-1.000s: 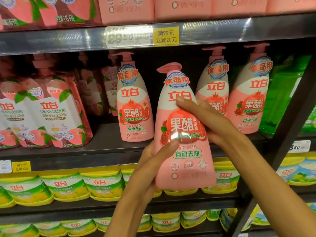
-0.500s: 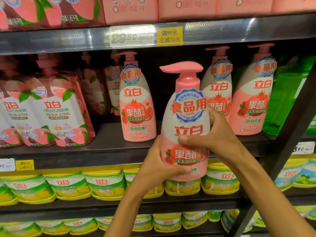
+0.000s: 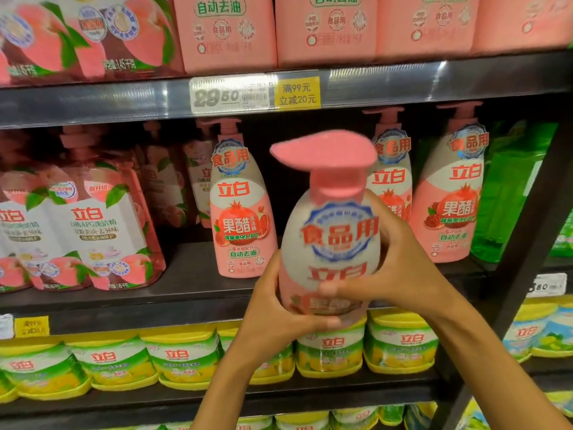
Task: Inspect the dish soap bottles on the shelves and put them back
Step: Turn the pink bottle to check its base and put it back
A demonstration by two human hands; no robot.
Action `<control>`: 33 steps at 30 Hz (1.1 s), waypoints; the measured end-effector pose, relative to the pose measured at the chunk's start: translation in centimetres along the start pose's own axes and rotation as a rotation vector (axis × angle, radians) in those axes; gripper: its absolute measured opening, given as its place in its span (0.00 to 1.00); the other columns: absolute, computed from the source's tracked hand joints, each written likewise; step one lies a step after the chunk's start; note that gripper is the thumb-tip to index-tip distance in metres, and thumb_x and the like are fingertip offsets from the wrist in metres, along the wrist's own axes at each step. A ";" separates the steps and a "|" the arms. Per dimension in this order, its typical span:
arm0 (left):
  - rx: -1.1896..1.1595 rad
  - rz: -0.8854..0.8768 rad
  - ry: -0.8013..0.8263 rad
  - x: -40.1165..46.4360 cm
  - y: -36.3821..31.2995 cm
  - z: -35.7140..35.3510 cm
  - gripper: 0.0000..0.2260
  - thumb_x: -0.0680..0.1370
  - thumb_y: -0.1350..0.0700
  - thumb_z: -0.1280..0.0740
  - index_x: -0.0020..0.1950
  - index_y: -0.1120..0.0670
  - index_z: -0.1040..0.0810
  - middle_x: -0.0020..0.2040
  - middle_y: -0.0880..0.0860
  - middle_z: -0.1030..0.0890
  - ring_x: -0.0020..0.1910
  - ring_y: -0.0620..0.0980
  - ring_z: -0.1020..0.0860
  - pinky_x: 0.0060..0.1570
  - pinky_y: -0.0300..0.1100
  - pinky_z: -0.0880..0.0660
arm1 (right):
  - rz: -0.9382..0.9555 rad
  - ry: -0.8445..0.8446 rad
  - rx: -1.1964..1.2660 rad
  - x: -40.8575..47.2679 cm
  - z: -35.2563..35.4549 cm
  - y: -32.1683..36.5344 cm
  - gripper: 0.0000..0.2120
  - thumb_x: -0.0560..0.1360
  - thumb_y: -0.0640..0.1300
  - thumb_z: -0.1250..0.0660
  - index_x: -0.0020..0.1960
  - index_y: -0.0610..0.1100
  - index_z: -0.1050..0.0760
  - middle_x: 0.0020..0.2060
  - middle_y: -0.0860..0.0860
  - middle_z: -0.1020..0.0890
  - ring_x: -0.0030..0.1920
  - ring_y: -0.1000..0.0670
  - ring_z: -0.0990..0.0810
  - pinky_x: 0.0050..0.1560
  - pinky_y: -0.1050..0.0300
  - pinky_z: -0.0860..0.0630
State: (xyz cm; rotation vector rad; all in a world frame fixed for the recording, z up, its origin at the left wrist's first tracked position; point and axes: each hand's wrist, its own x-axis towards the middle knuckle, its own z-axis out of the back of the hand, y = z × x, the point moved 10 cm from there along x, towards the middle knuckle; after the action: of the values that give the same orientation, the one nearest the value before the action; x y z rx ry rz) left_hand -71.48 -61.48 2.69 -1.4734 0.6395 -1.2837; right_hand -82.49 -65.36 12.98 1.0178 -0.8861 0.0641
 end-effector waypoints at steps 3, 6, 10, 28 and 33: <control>-0.112 0.039 -0.011 -0.3 0.3 0.0 0.36 0.55 0.58 0.18 0.59 0.38 0.25 0.56 0.48 0.18 0.55 0.49 0.18 0.46 0.39 0.20 | -0.071 -0.007 0.147 0.6 0.4 -0.9 0.32 0.61 0.55 0.21 0.60 0.50 0.32 0.51 0.62 0.16 0.52 0.60 0.17 0.46 0.67 0.21; -0.147 0.071 0.015 -0.3 0.6 -0.8 0.32 0.53 0.55 0.18 0.52 0.36 0.22 0.52 0.48 0.16 0.51 0.48 0.17 0.44 0.39 0.20 | -0.178 -0.029 0.293 0.9 0.6 -2.2 0.35 0.59 0.61 0.21 0.59 0.50 0.29 0.48 0.59 0.14 0.49 0.56 0.15 0.43 0.64 0.20; -0.200 0.094 0.028 -0.4 1.0 -1.2 0.31 0.55 0.54 0.19 0.56 0.38 0.23 0.52 0.47 0.16 0.52 0.47 0.17 0.43 0.37 0.20 | -0.157 -0.114 0.314 0.7 1.1 -2.6 0.24 0.56 0.59 0.19 0.50 0.57 0.18 0.45 0.53 0.13 0.45 0.52 0.14 0.40 0.61 0.19; -0.306 0.224 -0.154 -0.6 4.0 -1.5 0.23 0.66 0.29 0.36 0.46 0.44 0.15 0.44 0.46 0.14 0.43 0.41 0.16 0.38 0.31 0.23 | -0.307 -0.187 0.570 1.0 0.5 -5.6 0.32 0.56 0.55 0.19 0.58 0.47 0.20 0.49 0.45 0.15 0.49 0.46 0.15 0.49 0.50 0.18; -0.176 0.135 -0.044 0.1 1.5 -2.8 0.34 0.61 0.28 0.31 0.60 0.46 0.30 0.56 0.42 0.19 0.49 0.39 0.20 0.52 0.37 0.24 | -0.313 -0.426 0.328 0.0 2.0 -5.6 0.25 0.66 0.50 0.25 0.61 0.48 0.26 0.50 0.47 0.15 0.48 0.47 0.15 0.43 0.52 0.18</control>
State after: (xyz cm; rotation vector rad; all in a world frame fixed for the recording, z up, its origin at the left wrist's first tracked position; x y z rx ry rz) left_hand -73.73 -62.99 1.08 -1.5684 0.8258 -1.1115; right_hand -81.27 -69.96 9.46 1.5011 -1.1122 -0.2905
